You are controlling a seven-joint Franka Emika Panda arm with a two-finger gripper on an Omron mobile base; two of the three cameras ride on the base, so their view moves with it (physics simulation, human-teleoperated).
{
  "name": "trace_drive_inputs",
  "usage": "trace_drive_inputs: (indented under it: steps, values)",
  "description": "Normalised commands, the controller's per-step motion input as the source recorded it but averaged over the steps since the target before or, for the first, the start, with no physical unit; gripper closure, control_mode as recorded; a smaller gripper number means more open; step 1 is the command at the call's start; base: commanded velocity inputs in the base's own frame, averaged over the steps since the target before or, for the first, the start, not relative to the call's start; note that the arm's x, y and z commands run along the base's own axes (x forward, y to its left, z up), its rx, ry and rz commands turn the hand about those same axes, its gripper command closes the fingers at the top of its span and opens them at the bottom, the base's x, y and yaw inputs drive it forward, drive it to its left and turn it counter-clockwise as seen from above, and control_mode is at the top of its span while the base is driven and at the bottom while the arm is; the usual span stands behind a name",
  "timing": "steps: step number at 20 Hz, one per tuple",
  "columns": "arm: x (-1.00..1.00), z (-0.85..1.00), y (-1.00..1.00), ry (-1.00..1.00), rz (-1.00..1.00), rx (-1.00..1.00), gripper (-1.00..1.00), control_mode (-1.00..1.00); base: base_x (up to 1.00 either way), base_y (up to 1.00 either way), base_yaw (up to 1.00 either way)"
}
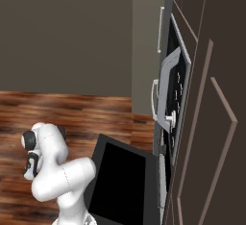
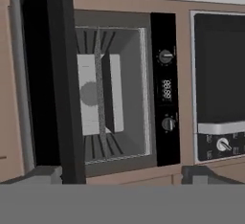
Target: Take the baked cake out of the oven and place it on the plate for cooling. Then close the oven door.
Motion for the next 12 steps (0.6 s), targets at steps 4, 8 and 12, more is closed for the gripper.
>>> trace_drive_inputs:
  steps: [4,8,12]
  values:
    - [0.0,0.0,-0.13,0.0,0.08,0.08,-1.0,-1.0,0.0,0.0,0.0]
    - [0.0,-0.08,0.0,0.0,0.01,0.06,-1.0,-1.0,0.0,0.0,0.0]
    - [0.02,-0.28,0.0,0.03,0.0,0.02,-1.0,-1.0,0.0,0.0,0.0]
